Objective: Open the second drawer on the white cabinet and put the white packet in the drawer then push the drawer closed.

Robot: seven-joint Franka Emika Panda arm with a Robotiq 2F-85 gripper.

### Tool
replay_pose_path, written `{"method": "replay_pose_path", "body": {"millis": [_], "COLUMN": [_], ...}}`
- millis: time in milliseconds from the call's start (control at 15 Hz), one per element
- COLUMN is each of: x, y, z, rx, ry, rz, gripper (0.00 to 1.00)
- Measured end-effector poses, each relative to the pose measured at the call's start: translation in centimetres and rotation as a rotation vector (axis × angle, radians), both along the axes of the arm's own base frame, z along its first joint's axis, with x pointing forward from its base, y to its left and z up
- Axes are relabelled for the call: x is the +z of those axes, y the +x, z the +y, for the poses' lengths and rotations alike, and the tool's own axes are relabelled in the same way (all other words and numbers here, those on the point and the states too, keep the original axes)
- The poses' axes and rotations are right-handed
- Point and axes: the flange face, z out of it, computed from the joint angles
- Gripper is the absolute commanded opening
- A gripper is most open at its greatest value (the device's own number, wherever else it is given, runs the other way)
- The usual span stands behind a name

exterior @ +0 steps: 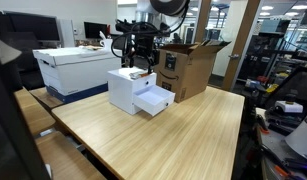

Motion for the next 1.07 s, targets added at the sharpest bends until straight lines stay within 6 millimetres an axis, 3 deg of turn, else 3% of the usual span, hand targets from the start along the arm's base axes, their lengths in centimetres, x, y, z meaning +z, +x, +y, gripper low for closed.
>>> {"method": "replay_pose_path", "body": {"millis": [733,800,933,1067], "x": [-0.8,-0.8,-1.0,-1.1], "y": [-0.2,-0.2,-0.3,-0.3], "z": [-0.1,-0.2,-0.2,-0.2], "rx": [-0.074,-0.074,-0.075,-0.075], "ry": [-0.003,-0.004,-0.006,-0.008], "rz": [0.022,0.026,0.033,0.037], "gripper": [1.0,0.75,0.7,0.57]}}
